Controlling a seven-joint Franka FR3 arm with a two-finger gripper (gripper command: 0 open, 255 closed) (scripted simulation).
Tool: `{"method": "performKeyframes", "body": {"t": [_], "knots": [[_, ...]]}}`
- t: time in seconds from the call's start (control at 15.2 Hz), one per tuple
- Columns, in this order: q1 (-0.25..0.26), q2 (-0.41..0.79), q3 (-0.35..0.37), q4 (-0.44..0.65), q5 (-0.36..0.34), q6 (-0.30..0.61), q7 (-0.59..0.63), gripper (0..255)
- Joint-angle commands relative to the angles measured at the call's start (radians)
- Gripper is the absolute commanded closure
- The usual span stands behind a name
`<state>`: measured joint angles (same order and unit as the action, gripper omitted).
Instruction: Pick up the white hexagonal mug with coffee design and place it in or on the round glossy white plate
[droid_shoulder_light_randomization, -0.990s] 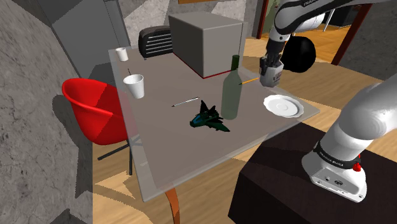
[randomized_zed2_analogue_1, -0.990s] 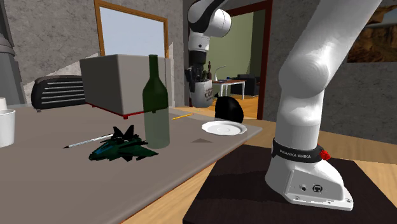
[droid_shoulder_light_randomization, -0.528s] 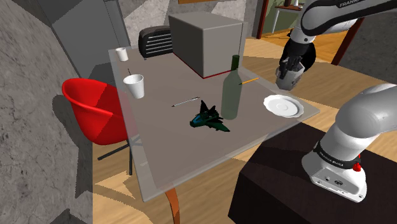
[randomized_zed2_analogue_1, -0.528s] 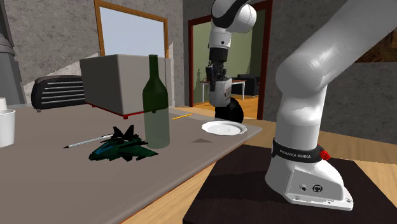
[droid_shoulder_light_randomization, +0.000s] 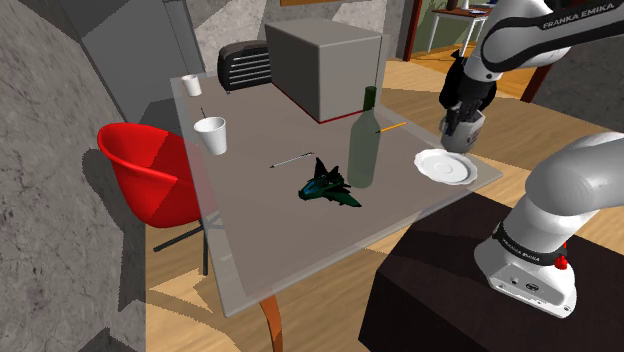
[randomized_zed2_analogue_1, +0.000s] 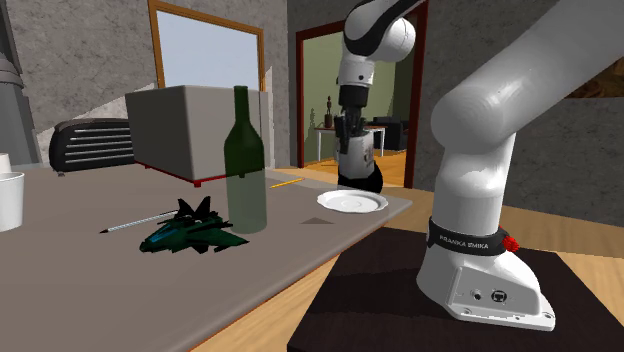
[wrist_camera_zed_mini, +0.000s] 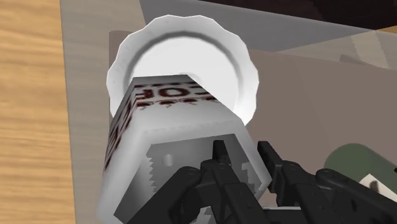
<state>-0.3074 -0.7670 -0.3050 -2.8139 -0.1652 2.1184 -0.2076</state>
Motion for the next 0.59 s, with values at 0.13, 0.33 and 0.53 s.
{"method": "performKeyframes", "body": {"t": [0.13, 0.33, 0.53], "knots": [[0.001, 0.034, -0.011, -0.036, -0.006, 0.072, -0.001, 255], [0.0, 0.062, -0.021, -0.063, -0.012, 0.126, -0.004, 255], [0.001, 0.095, -0.032, -0.087, -0.017, 0.182, -0.007, 255]]}}
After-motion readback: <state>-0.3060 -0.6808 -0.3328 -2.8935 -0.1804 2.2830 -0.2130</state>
